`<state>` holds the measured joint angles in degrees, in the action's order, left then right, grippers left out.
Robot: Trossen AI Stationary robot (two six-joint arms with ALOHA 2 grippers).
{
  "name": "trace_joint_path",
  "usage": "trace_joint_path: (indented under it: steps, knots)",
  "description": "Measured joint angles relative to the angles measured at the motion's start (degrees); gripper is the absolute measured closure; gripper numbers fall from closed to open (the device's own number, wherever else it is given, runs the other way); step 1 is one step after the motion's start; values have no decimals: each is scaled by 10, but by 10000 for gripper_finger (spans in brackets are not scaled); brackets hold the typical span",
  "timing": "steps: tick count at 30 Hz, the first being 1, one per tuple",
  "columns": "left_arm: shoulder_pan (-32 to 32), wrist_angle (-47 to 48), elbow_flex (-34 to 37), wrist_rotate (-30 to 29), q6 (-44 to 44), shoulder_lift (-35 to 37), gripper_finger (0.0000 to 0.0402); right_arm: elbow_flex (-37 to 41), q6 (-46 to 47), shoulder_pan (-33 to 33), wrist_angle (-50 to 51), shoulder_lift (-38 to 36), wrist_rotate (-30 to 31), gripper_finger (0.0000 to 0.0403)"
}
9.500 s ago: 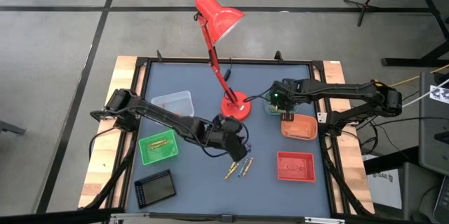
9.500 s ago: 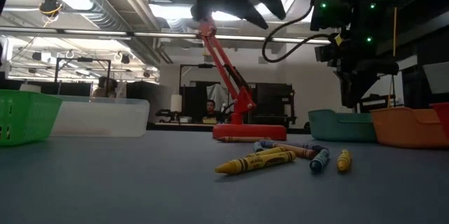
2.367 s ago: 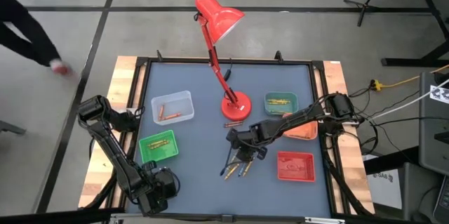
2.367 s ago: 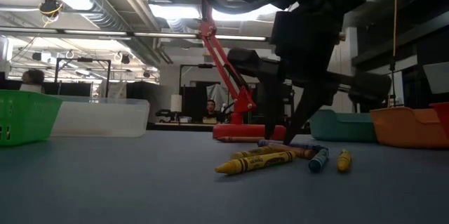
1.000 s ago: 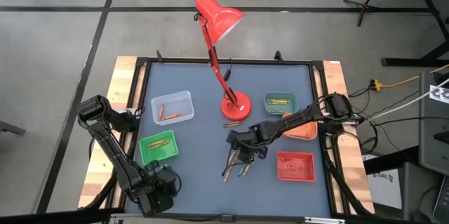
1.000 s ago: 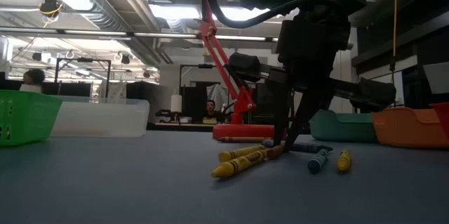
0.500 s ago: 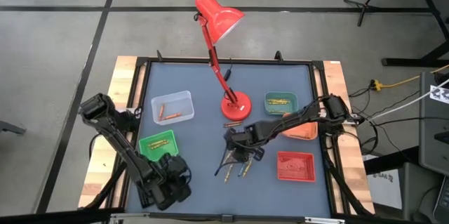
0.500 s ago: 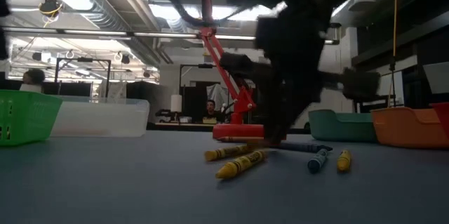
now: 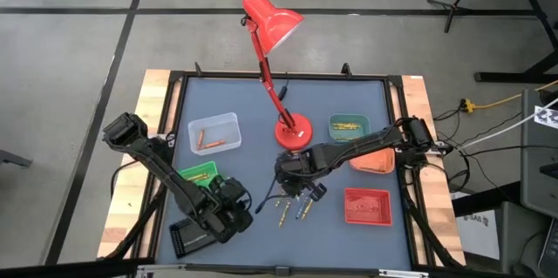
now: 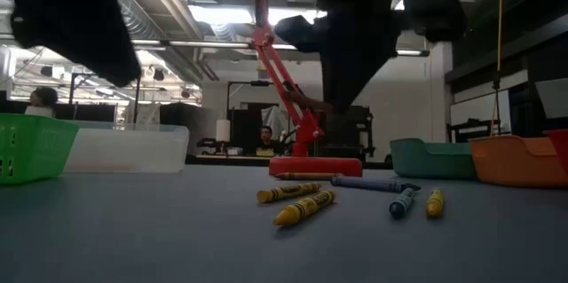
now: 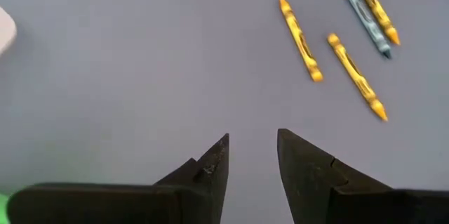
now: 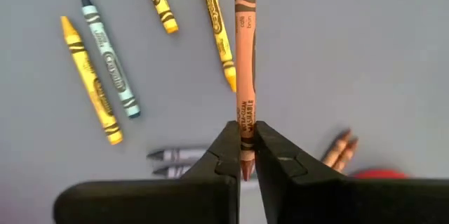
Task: Sort crayons
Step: Put the brown crayon into the orange bin
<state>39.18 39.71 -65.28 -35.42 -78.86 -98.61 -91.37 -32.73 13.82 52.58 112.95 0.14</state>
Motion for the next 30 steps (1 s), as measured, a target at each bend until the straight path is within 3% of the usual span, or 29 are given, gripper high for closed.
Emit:
trace_joint_path:
  steps: [8,16,23,30]
  knots:
    - [-49,0,0,0,88,0,296,-52,88,0,99,-1,-2,378]
    - [-91,-26,0,0,143,0,296,-45,131,-1,170,-31,-12,378]
    - [-123,-107,0,1,192,0,296,34,162,-1,171,-126,-11,378]
    - [-149,-194,0,1,235,0,296,184,215,-1,165,-263,-10,378]
